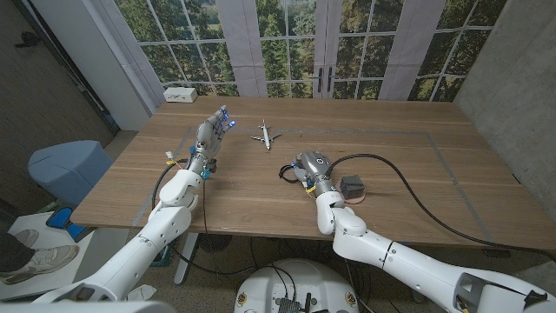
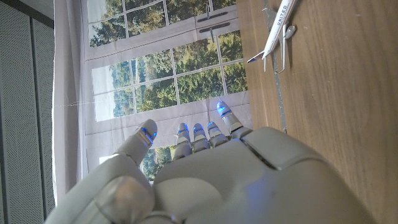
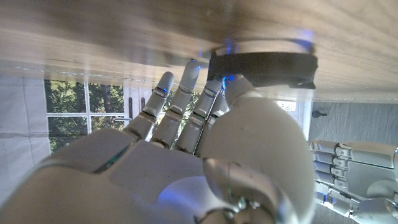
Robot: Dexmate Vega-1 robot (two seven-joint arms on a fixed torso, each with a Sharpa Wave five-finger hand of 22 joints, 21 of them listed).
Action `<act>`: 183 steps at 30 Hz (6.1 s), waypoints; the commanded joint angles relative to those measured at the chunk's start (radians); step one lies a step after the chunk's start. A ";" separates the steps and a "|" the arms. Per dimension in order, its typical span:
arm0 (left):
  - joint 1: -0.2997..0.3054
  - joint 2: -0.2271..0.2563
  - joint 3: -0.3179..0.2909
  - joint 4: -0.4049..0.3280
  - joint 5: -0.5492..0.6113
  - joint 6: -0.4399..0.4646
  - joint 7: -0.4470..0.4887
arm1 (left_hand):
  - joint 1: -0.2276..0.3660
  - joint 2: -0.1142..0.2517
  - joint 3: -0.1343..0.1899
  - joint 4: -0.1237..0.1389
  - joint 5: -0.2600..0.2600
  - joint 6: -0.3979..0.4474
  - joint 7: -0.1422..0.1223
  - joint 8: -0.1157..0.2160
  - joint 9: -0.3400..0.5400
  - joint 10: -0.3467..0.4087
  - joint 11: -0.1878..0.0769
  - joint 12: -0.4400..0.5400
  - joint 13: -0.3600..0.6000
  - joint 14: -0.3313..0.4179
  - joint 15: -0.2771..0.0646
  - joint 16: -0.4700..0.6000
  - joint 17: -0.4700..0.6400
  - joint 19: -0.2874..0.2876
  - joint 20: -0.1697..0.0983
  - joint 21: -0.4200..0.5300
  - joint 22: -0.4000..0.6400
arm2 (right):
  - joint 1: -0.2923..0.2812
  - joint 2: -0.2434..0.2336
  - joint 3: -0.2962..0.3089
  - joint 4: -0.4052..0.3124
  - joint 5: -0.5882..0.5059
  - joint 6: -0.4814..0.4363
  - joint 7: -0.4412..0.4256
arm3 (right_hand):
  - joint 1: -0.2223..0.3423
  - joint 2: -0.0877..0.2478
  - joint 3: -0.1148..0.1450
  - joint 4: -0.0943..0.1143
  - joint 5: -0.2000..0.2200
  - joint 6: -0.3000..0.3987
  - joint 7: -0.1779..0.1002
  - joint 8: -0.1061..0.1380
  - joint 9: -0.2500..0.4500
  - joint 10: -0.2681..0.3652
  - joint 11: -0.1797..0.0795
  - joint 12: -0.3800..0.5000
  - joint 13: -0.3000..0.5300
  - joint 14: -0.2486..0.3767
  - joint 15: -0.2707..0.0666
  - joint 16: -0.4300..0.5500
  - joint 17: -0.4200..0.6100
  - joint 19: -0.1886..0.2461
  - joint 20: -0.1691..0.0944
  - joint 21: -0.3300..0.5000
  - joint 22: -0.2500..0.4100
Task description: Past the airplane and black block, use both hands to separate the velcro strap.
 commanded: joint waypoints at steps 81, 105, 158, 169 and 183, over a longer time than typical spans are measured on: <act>0.000 0.202 0.121 -0.318 0.294 0.270 0.138 | 0.332 -0.241 -0.112 -0.206 -0.001 0.073 0.051 0.027 0.016 0.191 0.021 0.032 0.025 0.254 0.030 0.014 0.012 0.122 0.102 -0.143 0.016 | 0.019 0.225 0.147 0.192 0.009 0.197 -0.582 | -0.006 -0.018 0.026 0.004 -0.003 0.013 0.025 -0.010 0.005 0.031 0.011 0.012 0.040 0.049 -0.149 -0.039 0.091 -0.015 0.028 0.054 -0.002; -0.023 0.140 0.128 -0.265 0.282 0.243 0.163 | 0.434 -0.231 -0.145 -0.192 0.001 0.201 0.082 0.071 0.020 0.328 0.006 0.068 0.031 0.357 0.008 0.042 0.018 0.182 0.095 -0.152 0.021 | 0.109 0.276 0.069 0.244 0.010 0.174 -0.580 | -0.004 -0.032 0.030 -0.001 0.001 0.032 0.041 -0.013 0.003 0.053 0.023 0.013 0.033 0.071 -0.147 -0.028 0.126 -0.022 0.036 0.066 -0.002; 0.031 -0.006 0.122 -0.348 0.298 0.334 0.472 | 0.778 0.044 -0.230 -0.201 0.046 0.738 0.038 0.383 0.127 1.019 -0.079 0.405 0.291 0.848 -0.147 0.435 0.289 0.545 0.016 0.236 0.209 | 0.124 0.294 0.084 0.249 0.040 0.299 -0.582 | -0.012 -0.044 0.045 0.005 0.011 0.045 0.053 -0.034 -0.001 0.069 0.023 0.007 0.033 0.093 -0.141 -0.008 0.200 -0.028 0.048 0.094 0.001; 0.042 -0.041 0.118 -0.325 0.320 0.267 0.499 | 0.774 0.045 -0.254 -0.186 0.050 0.743 0.037 0.441 0.195 1.054 -0.073 0.487 0.374 0.877 -0.145 0.465 0.355 0.537 -0.001 0.309 0.239 | 0.107 0.317 0.149 0.254 0.061 0.319 -0.582 | -0.017 -0.043 0.051 0.006 0.016 0.022 0.053 -0.047 0.001 0.068 0.020 0.007 0.040 0.105 -0.141 -0.004 0.212 -0.025 0.053 0.101 0.001; 0.047 -0.073 0.117 -0.297 0.341 0.205 0.510 | 0.781 0.058 -0.254 -0.182 0.066 0.706 0.047 0.490 0.276 1.027 -0.062 0.546 0.459 0.870 -0.134 0.476 0.411 0.502 0.000 0.378 0.270 | 0.073 0.387 0.272 0.292 0.022 0.376 -0.582 | -0.025 -0.038 0.061 0.008 0.024 0.014 0.061 -0.054 0.003 0.060 0.022 0.009 0.055 0.119 -0.138 -0.003 0.225 -0.023 0.060 0.110 0.001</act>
